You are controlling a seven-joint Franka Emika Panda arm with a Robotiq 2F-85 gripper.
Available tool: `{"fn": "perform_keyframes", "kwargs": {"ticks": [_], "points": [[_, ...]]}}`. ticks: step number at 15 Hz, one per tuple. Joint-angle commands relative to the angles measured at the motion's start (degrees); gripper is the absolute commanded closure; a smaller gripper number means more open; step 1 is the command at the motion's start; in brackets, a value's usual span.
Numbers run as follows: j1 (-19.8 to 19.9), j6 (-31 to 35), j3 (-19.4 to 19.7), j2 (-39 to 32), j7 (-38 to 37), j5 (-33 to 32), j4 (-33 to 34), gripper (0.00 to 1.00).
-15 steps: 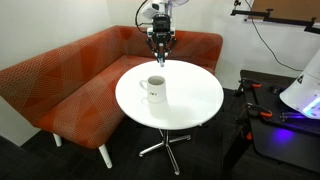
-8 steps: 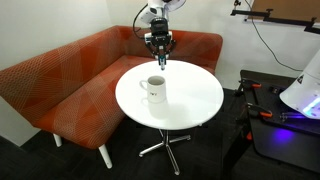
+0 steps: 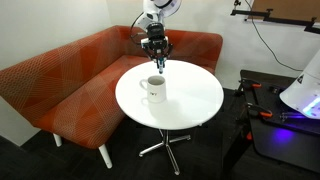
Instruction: Put the marker in the mug
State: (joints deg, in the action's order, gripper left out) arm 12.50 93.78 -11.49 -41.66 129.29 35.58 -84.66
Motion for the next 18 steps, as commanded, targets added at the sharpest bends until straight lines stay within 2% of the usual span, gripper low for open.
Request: {"fn": "perform_keyframes", "kwargs": {"ticks": [1,13,14,15,18], "points": [[-1.18,-3.05,0.87,-2.88,0.56,-0.1,4.77,0.95],[-1.82,-2.91,0.69,-7.6,-0.52,-0.68,9.73,0.95],[-1.79,-2.65,0.65,-7.7,-0.62,-0.62,9.85,0.55],[-1.8,-2.26,0.66,-7.74,-0.75,-0.56,9.88,0.54],[-1.82,-2.31,0.68,-7.79,-0.97,-0.73,10.31,0.32]]}}
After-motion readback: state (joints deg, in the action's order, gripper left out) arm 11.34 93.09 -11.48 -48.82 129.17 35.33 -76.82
